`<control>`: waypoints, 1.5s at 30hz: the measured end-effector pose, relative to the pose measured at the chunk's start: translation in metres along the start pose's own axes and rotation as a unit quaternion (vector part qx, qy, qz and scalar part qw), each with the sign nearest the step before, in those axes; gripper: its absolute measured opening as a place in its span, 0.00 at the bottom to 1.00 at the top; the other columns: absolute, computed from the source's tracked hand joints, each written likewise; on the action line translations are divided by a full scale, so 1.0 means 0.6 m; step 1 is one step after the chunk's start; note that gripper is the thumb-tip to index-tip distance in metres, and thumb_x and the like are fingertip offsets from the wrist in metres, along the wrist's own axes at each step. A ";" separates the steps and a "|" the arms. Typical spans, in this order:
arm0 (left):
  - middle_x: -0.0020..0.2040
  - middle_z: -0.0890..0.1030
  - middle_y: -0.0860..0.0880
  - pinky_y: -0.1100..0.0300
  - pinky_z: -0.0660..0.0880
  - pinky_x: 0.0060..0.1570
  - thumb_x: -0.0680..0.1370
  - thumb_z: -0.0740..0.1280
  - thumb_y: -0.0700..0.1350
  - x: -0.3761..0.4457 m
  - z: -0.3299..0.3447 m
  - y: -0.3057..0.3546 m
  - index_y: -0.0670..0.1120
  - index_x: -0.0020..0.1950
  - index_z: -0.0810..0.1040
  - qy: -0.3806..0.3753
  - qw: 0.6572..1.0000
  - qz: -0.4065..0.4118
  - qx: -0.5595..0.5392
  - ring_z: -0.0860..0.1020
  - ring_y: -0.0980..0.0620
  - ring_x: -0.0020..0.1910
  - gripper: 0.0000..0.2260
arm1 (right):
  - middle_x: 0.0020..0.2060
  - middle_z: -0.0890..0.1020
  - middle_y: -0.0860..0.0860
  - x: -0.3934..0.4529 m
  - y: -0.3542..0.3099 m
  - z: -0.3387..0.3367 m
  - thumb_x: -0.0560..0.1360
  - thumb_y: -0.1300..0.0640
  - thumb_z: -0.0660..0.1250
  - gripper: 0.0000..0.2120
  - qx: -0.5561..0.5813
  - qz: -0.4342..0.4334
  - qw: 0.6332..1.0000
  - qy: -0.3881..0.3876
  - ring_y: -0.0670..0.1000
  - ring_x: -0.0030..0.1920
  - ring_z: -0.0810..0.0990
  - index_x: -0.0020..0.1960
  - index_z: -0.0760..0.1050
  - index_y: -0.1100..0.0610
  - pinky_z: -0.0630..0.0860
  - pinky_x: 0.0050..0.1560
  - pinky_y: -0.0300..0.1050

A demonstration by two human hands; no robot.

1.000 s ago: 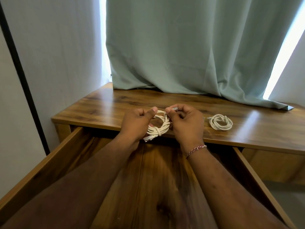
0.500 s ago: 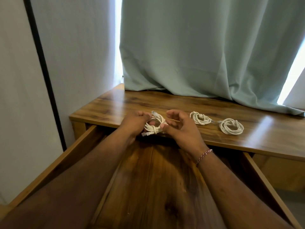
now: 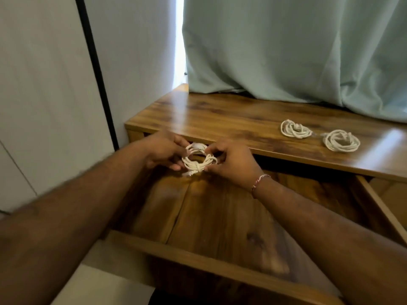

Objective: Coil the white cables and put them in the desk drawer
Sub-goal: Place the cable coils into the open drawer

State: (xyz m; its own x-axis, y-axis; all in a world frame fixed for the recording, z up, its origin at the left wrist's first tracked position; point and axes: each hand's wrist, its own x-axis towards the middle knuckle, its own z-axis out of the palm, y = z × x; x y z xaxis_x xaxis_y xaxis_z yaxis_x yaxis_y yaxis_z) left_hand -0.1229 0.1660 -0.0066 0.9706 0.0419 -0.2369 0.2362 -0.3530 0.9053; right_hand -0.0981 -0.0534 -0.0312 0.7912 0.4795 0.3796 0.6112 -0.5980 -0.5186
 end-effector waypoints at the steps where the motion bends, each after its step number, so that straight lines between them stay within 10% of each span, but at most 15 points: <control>1: 0.50 0.86 0.37 0.60 0.82 0.33 0.81 0.68 0.35 0.002 0.002 -0.013 0.39 0.57 0.82 0.011 1.000 -0.011 0.027 0.82 0.50 0.36 0.07 | 0.53 0.83 0.48 -0.001 -0.002 0.017 0.66 0.56 0.82 0.20 -0.017 -0.001 1.000 -0.010 0.46 0.50 0.81 0.57 0.84 0.51 0.80 0.56 0.44; 14: 0.46 0.87 0.42 0.54 0.81 0.39 0.76 0.77 0.41 0.020 0.005 -0.068 0.42 0.54 0.82 0.059 0.983 -0.033 0.172 0.85 0.49 0.38 0.09 | 0.63 0.80 0.53 -0.018 0.016 0.068 0.76 0.57 0.71 0.22 -0.140 -0.025 0.982 -0.128 0.54 0.64 0.78 0.69 0.77 0.54 0.75 0.66 0.48; 20: 0.38 0.84 0.53 0.57 0.77 0.40 0.77 0.72 0.50 -0.003 0.017 -0.029 0.50 0.42 0.83 0.264 0.899 0.171 0.303 0.82 0.53 0.40 0.06 | 0.57 0.84 0.52 -0.016 0.006 -0.047 0.77 0.55 0.69 0.14 -0.161 -0.072 0.980 0.088 0.54 0.58 0.81 0.62 0.80 0.54 0.77 0.62 0.51; 24: 0.41 0.83 0.54 0.54 0.79 0.44 0.75 0.68 0.50 -0.014 0.059 0.028 0.53 0.45 0.82 0.245 0.864 0.275 0.344 0.81 0.52 0.43 0.03 | 0.59 0.81 0.60 -0.002 0.086 -0.147 0.74 0.54 0.67 0.20 -0.239 0.068 0.946 0.206 0.63 0.60 0.78 0.64 0.78 0.60 0.74 0.63 0.56; 31: 0.46 0.81 0.56 0.53 0.78 0.49 0.76 0.69 0.53 -0.030 0.202 0.116 0.56 0.49 0.80 0.133 0.837 0.333 0.412 0.79 0.52 0.48 0.04 | 0.82 0.59 0.53 0.005 0.180 -0.189 0.78 0.53 0.64 0.33 -0.308 0.226 0.922 0.066 0.58 0.82 0.54 0.81 0.59 0.53 0.52 0.80 0.61; 35: 0.47 0.80 0.55 0.49 0.74 0.55 0.78 0.65 0.54 -0.040 0.226 0.126 0.54 0.50 0.79 0.179 0.787 0.384 0.448 0.78 0.51 0.49 0.06 | 0.69 0.77 0.59 0.031 0.190 -0.215 0.74 0.53 0.61 0.24 -0.265 0.279 0.923 0.037 0.62 0.71 0.72 0.70 0.75 0.51 0.68 0.72 0.55; 39: 0.48 0.82 0.56 0.54 0.78 0.50 0.80 0.66 0.50 -0.024 0.202 0.118 0.55 0.51 0.81 0.154 0.844 0.347 0.380 0.79 0.54 0.48 0.04 | 0.58 0.85 0.56 0.025 0.172 -0.227 0.74 0.55 0.69 0.14 -0.230 0.233 0.944 0.028 0.61 0.61 0.80 0.60 0.82 0.51 0.76 0.59 0.48; 42: 0.50 0.83 0.49 0.56 0.79 0.40 0.84 0.62 0.46 -0.003 0.179 0.112 0.50 0.57 0.80 0.080 0.968 0.194 0.137 0.83 0.52 0.42 0.07 | 0.56 0.86 0.52 0.005 0.139 -0.217 0.74 0.54 0.76 0.13 -0.175 0.182 0.968 0.009 0.54 0.59 0.82 0.59 0.84 0.52 0.74 0.57 0.43; 45: 0.51 0.81 0.40 0.55 0.79 0.30 0.87 0.59 0.48 -0.008 0.158 0.102 0.45 0.65 0.74 -0.012 0.996 0.067 -0.059 0.83 0.46 0.37 0.11 | 0.56 0.86 0.48 -0.036 0.091 -0.191 0.74 0.54 0.78 0.13 -0.139 0.076 0.987 -0.009 0.48 0.55 0.81 0.58 0.84 0.52 0.72 0.55 0.40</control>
State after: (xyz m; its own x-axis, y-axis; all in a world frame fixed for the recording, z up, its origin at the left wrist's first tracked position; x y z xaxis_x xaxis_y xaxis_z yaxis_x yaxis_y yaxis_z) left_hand -0.1175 0.0554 0.0166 0.9927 -0.0208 -0.1188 0.1103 -0.2412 0.9642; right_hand -0.0797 -0.1700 0.0200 0.8753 0.3802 0.2989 0.4697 -0.8157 -0.3378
